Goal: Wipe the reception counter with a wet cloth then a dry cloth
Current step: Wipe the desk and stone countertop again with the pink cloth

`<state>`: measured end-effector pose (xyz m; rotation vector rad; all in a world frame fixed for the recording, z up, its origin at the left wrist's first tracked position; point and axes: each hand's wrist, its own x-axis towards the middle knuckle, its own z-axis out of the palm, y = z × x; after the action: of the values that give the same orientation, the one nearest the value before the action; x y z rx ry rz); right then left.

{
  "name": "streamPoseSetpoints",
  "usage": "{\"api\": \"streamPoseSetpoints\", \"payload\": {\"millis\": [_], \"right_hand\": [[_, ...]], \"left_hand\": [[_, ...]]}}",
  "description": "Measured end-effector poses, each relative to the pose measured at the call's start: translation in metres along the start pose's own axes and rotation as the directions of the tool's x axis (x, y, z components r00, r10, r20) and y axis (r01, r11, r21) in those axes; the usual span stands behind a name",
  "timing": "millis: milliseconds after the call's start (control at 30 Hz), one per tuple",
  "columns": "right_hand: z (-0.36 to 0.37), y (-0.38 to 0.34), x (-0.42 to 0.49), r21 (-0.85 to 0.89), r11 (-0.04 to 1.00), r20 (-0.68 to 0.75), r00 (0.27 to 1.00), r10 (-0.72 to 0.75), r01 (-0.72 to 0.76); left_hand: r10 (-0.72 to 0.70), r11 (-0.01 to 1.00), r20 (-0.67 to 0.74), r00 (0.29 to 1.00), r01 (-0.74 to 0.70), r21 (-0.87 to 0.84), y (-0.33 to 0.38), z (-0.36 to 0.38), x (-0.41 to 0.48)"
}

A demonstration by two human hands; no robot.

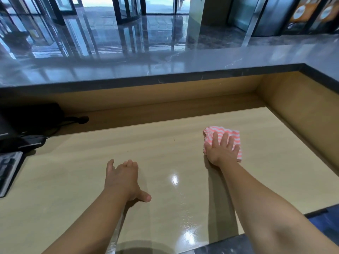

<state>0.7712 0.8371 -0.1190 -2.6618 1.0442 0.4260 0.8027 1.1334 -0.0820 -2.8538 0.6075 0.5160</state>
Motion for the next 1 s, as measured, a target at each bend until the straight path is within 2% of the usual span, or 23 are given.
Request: {"api": "streamPoseSetpoints", "payload": {"millis": [100, 200, 300, 433, 567, 667, 833, 1000], "right_hand": [[0.011, -0.043, -0.012, 0.027, 0.998, -0.041, 0.998, 0.057, -0.056], [0.030, -0.101, -0.033, 0.005, 0.997, -0.090, 0.993, -0.080, 0.081], [0.051, -0.161, -0.059, -0.056, 0.962, -0.052, 0.961, -0.271, 0.268], [0.066, -0.204, -0.078, -0.132, 0.822, 0.083, 0.832, -0.548, 0.554], [0.055, -0.183, -0.052, -0.169, 0.713, 0.090, 0.731, -0.676, 0.680], [0.033, -0.147, -0.017, -0.168, 0.750, 0.060, 0.766, -0.640, 0.639], [-0.001, -0.080, 0.043, -0.144, 0.894, -0.013, 0.902, -0.431, 0.424], [-0.026, -0.039, 0.077, -0.105, 0.967, -0.034, 0.971, -0.236, 0.231]], "left_hand": [[0.024, 0.999, -0.027, 0.999, -0.026, -0.048, -0.004, 0.004, -0.002], [0.064, 0.990, -0.004, 0.998, -0.064, -0.125, -0.015, 0.003, -0.005], [0.055, 0.973, -0.036, 0.998, -0.062, -0.223, -0.034, -0.008, 0.001], [-0.011, 0.980, -0.143, 0.990, -0.018, -0.200, -0.053, -0.015, 0.016], [-0.064, 0.995, -0.054, 0.996, 0.059, -0.083, -0.053, -0.020, 0.032], [-0.070, 0.996, 0.016, 0.997, 0.071, -0.045, -0.046, -0.028, 0.047], [-0.071, 0.997, 0.074, 0.995, 0.073, -0.031, -0.038, -0.041, 0.076], [-0.080, 0.996, 0.141, 0.987, 0.085, -0.030, -0.039, -0.043, 0.090]]}}
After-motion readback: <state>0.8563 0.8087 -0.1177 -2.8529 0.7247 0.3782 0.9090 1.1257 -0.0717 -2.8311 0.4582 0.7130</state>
